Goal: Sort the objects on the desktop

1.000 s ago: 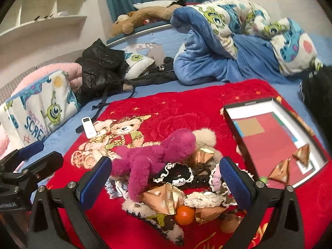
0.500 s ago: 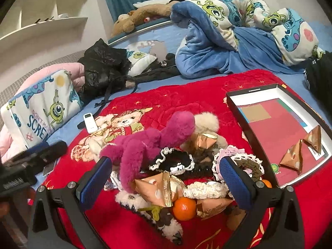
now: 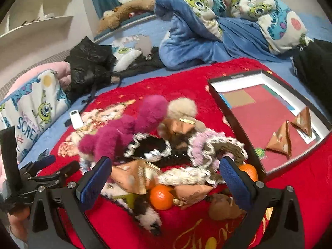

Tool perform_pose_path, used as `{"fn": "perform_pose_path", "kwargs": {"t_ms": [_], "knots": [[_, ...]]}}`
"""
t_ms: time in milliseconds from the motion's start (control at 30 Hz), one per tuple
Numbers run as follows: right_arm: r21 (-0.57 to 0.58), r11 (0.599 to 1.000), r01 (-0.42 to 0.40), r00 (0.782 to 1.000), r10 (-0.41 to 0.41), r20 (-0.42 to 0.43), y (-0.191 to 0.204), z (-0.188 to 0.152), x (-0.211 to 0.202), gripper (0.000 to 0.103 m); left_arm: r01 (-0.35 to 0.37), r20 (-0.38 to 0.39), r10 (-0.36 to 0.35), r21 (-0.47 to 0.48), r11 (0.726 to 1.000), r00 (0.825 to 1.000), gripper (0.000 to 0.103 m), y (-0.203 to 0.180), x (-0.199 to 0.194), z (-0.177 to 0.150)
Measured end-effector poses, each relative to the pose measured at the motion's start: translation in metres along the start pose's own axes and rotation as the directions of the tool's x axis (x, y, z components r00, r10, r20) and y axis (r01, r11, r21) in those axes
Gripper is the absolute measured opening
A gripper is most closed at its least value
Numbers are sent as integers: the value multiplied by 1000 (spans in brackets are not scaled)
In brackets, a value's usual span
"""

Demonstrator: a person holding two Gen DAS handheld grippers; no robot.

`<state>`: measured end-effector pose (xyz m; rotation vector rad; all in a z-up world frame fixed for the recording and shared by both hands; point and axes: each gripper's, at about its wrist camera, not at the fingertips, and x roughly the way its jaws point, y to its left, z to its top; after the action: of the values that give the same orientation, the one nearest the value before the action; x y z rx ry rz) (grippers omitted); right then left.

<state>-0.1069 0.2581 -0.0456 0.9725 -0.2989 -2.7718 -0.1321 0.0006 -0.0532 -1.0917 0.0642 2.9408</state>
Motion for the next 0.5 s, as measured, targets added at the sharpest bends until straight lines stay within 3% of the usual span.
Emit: {"fn": "perform_pose_path", "kwargs": {"t_ms": [167, 333, 500], "knots": [[11, 999, -31, 999, 31, -23, -2, -5, 7, 103, -10, -25, 11, 33, 999, 1000, 103, -6, 13, -6], [-50, 994, -98, 995, 97, -35, 16, -10, 10, 103, -12, -43, 13, 37, 999, 999, 103, -6, 21, -7], [-74, 990, -116, 992, 113, -52, 27, -14, 18, 103, -2, -66, 2, 5, 1000, 998, 103, 1, 28, -8]]}}
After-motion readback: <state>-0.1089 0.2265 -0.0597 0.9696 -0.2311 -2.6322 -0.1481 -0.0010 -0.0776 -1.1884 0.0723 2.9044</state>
